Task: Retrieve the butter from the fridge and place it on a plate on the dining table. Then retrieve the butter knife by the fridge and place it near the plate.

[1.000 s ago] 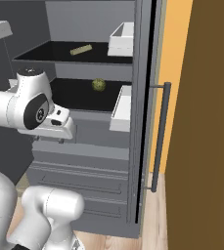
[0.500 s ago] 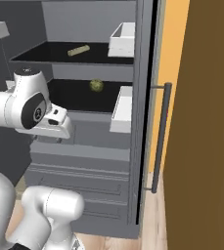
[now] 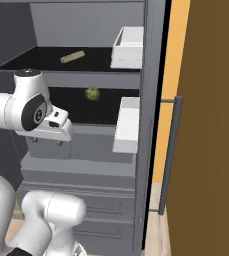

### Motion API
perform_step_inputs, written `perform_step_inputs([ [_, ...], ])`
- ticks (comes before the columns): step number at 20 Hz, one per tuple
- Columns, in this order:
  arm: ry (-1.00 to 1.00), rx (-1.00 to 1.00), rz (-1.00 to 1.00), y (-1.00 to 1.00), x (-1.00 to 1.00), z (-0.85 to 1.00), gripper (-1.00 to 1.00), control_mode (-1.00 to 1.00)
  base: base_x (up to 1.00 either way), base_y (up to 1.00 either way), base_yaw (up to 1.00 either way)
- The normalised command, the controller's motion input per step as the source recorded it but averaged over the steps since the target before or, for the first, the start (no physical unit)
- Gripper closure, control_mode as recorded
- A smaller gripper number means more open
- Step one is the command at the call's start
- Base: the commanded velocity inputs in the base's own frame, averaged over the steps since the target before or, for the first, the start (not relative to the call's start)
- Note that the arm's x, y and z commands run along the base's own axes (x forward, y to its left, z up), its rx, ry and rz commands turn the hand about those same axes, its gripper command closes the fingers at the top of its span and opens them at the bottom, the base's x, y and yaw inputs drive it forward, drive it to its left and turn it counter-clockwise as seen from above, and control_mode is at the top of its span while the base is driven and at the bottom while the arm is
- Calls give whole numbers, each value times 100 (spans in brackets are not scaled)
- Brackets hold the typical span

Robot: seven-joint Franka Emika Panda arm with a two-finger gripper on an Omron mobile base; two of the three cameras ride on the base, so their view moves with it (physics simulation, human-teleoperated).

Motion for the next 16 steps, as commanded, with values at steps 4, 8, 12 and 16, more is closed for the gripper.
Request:
perform_step_inputs([
  [4,0,0,0,0,0,0,-100,100,58,-2,1],
  [8,0,0,0,0,0,0,-100,100,73,0,0],
  [12,0,0,0,0,0,0,-100,100,75,0,0],
  [16,0,0,0,0,0,0,-100,100,74,0,0],
])
